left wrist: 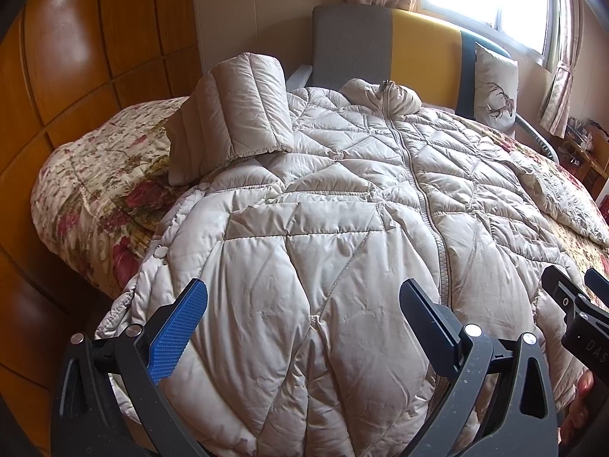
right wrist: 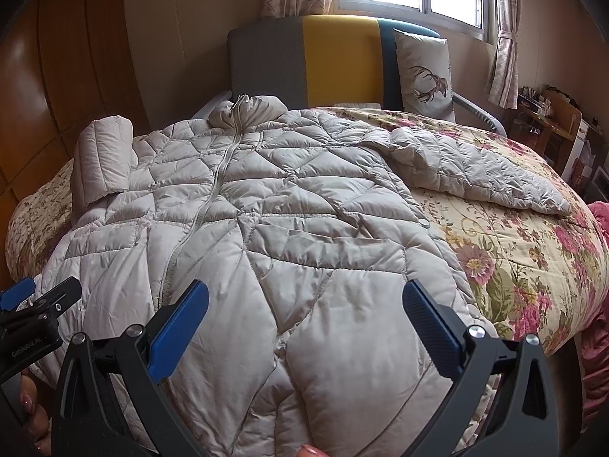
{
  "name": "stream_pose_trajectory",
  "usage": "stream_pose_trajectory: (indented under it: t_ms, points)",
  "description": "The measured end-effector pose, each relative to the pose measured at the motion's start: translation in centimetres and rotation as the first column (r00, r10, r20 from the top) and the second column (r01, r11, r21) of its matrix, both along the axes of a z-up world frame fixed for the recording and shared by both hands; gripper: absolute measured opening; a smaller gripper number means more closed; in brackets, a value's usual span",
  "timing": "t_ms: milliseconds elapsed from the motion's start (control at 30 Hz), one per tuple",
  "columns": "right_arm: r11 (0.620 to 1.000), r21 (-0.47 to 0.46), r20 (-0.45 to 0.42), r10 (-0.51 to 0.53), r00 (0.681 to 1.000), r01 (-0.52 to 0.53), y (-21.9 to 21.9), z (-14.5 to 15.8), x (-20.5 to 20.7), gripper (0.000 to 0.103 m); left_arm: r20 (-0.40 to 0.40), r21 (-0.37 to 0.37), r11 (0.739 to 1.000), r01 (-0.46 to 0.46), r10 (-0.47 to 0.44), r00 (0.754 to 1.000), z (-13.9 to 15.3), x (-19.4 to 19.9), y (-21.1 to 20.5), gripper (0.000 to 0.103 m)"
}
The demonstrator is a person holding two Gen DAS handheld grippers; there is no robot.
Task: Fold large clothes
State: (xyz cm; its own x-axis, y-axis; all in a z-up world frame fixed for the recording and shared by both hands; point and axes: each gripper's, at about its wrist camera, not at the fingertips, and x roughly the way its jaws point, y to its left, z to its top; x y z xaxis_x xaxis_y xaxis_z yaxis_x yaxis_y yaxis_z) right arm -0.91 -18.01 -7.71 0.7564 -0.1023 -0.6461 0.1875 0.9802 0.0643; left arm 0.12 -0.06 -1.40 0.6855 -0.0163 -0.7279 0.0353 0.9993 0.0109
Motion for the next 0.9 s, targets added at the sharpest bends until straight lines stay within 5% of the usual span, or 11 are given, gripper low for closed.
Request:
stream_pose_trajectory:
  t_ms: [400, 600, 900]
  points:
    - [1.0, -0.022, -0.005, 0.018, 1.0, -0.018, 0.0, 0.1, 0.7, 0.101, -0.033, -0.008, 1.0, -0.002, 0.001, 0.999, -0.7, 0.7, 0.3, 0.1]
    - [0.998, -0.057, -0.014, 0.029, 0.999, -0.029, -0.9, 0.4, 3.8, 0.101, -0.15, -0.21, 0.977, 0.034, -0.067, 0.987, -1.5, 2.4, 2.1, 0.099]
    - [0.993, -0.112, 0.031, -0.019, 0.999, 0.023, -3.6, 0.3, 11.0, 0.101, 0.049, -0.316, 0.948, -0.04, 0.058, 0.997, 2.2, 4.9, 8.1, 0.1]
